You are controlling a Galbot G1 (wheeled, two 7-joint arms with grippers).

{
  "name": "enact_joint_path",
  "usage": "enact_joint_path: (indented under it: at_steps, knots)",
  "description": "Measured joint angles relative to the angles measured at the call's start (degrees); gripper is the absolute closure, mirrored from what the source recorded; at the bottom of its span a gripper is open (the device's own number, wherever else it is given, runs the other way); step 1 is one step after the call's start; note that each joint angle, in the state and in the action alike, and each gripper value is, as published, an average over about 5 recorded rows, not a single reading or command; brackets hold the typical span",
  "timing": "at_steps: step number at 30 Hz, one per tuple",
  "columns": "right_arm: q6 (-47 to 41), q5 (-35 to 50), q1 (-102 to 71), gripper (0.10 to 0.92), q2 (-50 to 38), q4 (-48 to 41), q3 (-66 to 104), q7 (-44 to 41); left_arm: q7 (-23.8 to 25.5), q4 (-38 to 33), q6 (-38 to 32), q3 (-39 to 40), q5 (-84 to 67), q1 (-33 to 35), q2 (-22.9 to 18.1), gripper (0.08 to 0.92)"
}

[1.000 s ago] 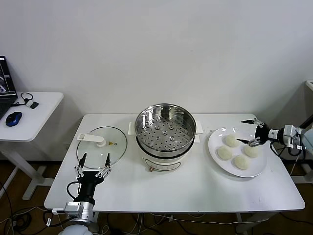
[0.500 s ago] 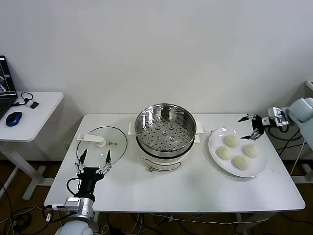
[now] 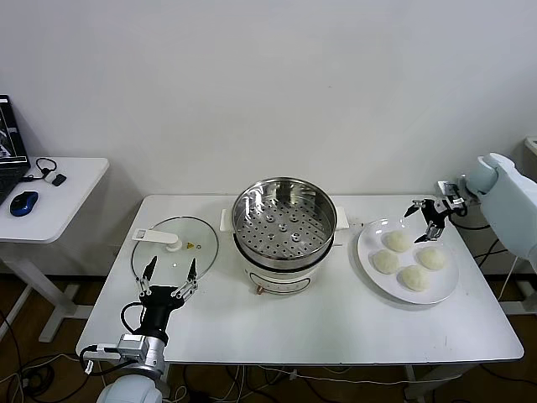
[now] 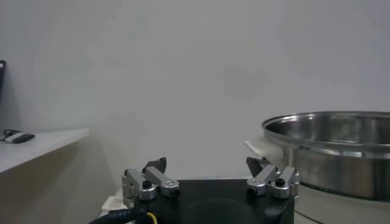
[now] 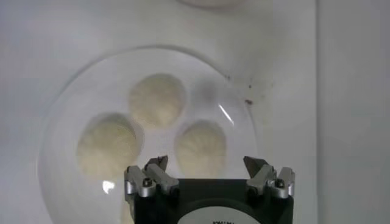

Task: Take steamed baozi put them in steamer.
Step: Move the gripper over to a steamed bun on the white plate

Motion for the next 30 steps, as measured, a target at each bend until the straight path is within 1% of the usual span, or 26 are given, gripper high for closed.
enact_joint_path:
  at_steps: [21,30]
  knots:
    - [2.6,-17.1,-4.0,0.203,6.8,-6.9,12.3,4.8,-0.1,-0.2,-0.2,-0.5,-0.1,1.1,0.6,0.177]
    - [2.7,-22.0,-5.1,0.203,7.9,-8.4,16.9,6.7,-0.1,-0.1,-0.3,-0.2,0.0,1.2,0.3,0.177]
